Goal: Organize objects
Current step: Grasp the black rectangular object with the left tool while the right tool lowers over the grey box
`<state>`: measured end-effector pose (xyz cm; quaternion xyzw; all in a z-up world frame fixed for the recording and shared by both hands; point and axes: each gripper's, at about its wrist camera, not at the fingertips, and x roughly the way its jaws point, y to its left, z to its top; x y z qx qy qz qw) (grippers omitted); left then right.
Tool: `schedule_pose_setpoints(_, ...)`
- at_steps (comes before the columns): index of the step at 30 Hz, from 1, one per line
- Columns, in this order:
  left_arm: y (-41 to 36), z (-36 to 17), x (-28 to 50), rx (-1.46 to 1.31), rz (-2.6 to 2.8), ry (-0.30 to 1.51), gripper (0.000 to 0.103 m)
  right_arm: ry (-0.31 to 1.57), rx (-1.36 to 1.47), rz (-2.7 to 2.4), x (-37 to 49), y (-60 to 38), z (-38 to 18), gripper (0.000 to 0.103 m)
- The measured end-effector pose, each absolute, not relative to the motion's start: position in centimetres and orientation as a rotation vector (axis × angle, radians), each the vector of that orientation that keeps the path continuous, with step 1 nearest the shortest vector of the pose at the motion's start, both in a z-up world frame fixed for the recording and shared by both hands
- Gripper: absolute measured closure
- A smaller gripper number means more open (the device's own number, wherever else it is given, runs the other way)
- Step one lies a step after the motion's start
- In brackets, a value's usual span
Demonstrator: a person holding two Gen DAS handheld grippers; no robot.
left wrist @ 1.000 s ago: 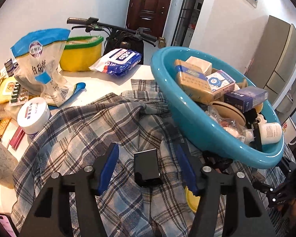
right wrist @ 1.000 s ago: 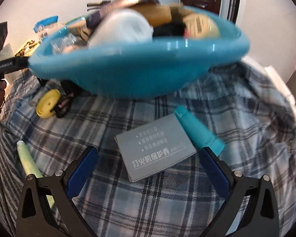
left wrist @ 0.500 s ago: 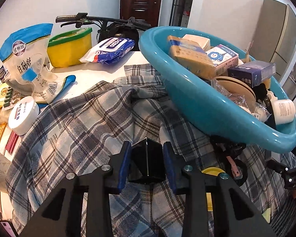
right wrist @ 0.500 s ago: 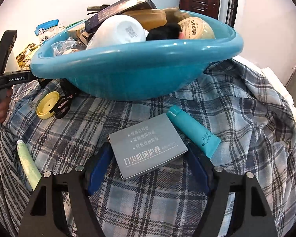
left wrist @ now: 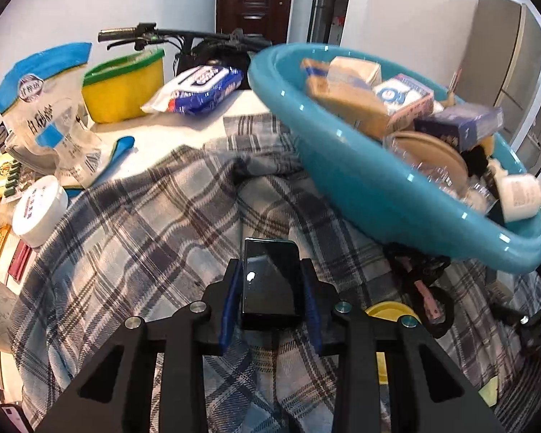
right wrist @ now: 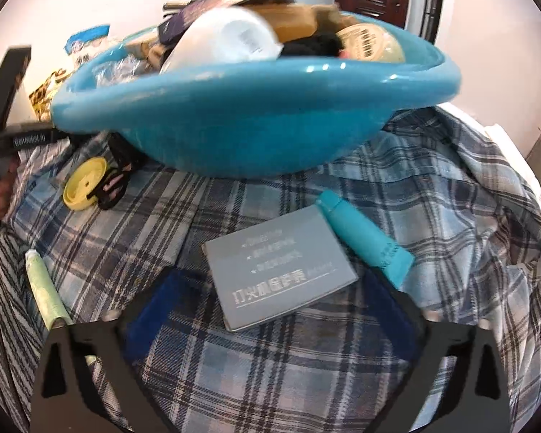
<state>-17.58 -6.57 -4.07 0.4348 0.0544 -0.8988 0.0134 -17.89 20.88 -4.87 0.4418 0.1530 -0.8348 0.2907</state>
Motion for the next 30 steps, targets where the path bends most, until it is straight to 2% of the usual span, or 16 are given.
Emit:
schedule_pose_setpoints(13,-9.3,0.4,-15.5,1.054,-2.859,0.339,0.069,0.350,1.170,-2.256,-18.2,21.7,-4.6,0.001)
schedule_pose_setpoints(15,-9.0,1.0,-15.2,1.022,-2.880,0.345,0.069,0.296,1.143,-2.274,-18.2,22.5,-4.1,0.016)
schedule_pose_setpoints(17,-8.8,1.3,-15.0,0.999,-2.901,0.351,0.069,0.251,1.145,-2.266,-18.4,23.0,-4.1,0.021)
schedule_pose_setpoints(25,-7.9,1.9,-14.6,0.955,-2.946,0.341,0.069,0.356,1.158,-2.273,-18.2,21.5,-4.5,0.021)
schedule_pose_setpoints(30,-7.8,2.6,-14.1,0.885,-2.975,0.362,0.069,0.393,1.136,-2.289,-17.8,21.1,-4.5,0.030)
